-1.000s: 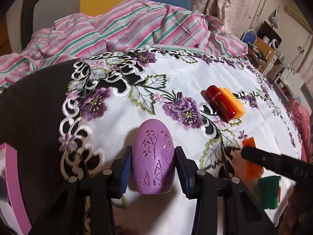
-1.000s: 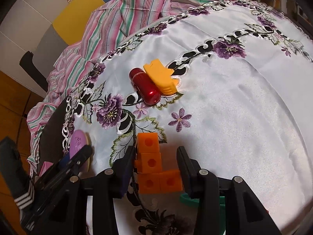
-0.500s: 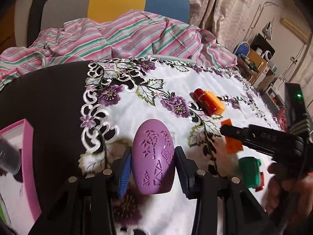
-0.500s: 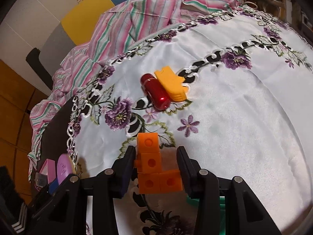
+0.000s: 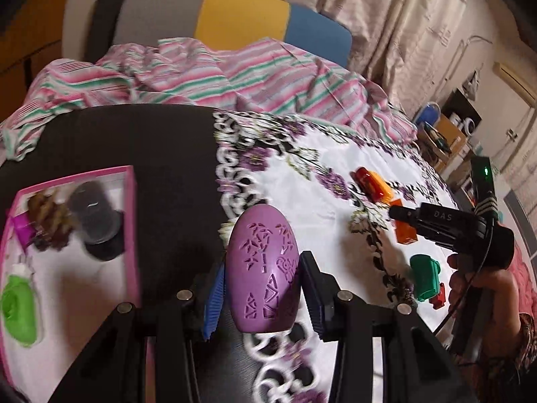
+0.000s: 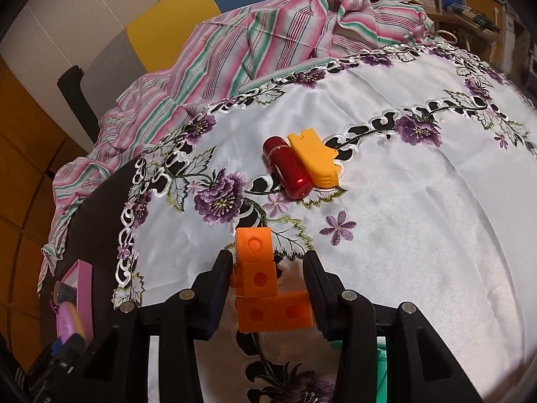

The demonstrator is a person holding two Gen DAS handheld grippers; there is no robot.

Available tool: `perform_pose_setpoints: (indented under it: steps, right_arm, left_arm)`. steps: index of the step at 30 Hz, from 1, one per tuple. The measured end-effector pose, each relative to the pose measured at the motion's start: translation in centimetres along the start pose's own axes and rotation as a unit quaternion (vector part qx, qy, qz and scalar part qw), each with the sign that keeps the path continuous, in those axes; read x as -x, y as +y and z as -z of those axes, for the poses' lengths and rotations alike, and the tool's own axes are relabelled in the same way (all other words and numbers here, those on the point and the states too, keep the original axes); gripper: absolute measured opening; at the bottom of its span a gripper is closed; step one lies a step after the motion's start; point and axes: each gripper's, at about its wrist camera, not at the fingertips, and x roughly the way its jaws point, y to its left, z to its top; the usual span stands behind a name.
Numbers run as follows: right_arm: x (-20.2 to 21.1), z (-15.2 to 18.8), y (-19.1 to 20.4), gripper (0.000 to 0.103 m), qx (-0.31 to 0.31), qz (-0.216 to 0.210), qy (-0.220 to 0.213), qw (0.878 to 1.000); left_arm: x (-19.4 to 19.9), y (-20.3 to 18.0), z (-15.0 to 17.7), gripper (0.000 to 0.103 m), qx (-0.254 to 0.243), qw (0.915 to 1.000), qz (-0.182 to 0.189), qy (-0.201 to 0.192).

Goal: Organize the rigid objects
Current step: 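Carry the lavender brush into the tray and open the left tool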

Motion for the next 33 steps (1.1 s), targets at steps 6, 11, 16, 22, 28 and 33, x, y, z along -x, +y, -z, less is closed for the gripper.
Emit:
perform_pose_setpoints:
  steps: [6, 11, 16, 22, 28, 33]
  right_arm:
    - [0.4, 0.1, 0.5, 0.044, 0.011, -0.001, -0.008, 1.0]
    - [0.6, 0.2, 1.0, 0.044, 0.023, 0.005, -0.015, 1.0]
    - [0.5, 0.3, 1.2, 0.044, 0.03, 0.012, -0.015, 0.999]
    - [0.7, 0.3, 1.2, 0.044, 0.03, 0.017, -0.02, 0.999]
    - [0.7, 0.3, 1.4, 0.044, 0.035, 0.02, -0.021, 0.999]
    - [0.7, 0.3, 1.5, 0.044, 0.038, 0.024, -0.024, 0.999]
  left_arm:
    - [2.2, 4.1, 0.9, 0.042, 0.034, 0.999, -0.024, -0.014]
    - [3.1, 7.9, 2.0, 0.042, 0.069, 0.9963, -0.05, -0.015]
    - [3.2, 11.1, 2.7, 0.042, 0.092, 0.9933, -0.07, -0.01]
    - [2.3, 14.0, 3.4, 0.042, 0.108, 0.9899, -0.092, 0.003]
    - [2.6, 15.3, 3.2, 0.041, 0.113, 0.9876, -0.109, -0.008]
    - [4.1, 14.8, 3.1, 0.042, 0.113, 0.9884, -0.096, -0.035]
